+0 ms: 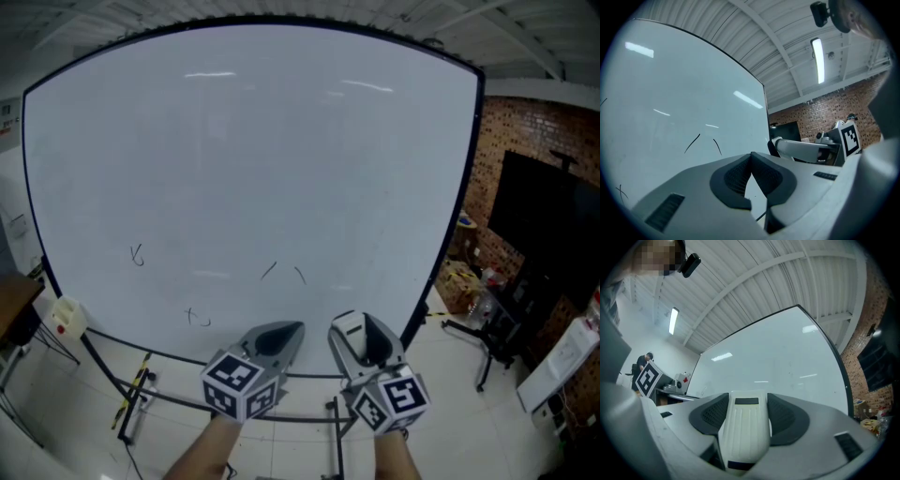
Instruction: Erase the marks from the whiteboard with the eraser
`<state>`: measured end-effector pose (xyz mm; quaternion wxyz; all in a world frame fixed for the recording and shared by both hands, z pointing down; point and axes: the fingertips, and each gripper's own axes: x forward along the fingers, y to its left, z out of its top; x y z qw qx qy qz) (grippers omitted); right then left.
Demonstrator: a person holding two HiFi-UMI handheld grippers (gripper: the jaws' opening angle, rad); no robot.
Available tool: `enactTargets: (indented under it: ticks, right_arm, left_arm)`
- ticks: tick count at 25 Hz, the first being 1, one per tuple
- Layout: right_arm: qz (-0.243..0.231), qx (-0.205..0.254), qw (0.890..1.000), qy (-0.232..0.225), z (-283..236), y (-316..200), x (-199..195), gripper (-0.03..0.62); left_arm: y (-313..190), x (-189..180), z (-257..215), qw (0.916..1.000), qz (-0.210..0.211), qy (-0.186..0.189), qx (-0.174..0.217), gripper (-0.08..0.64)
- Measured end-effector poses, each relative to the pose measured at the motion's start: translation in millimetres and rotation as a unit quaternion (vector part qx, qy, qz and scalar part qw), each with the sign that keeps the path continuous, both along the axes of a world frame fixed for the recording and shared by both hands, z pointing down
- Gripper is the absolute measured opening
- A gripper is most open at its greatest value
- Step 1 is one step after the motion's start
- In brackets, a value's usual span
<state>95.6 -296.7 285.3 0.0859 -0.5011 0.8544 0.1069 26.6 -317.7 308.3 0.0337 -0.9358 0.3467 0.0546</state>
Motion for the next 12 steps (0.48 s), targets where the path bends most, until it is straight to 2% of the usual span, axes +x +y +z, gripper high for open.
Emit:
enactTargets:
  ticks: [12]
  right_arm:
    - [-0.008, 0.006, 1.0, -0.003, -2.1, 0.6, 1.0, 0.259]
  left_arm:
    - [-0.1, 3.2, -0.4, 1.0, -0.001, -0.006, 0.003, -0.008]
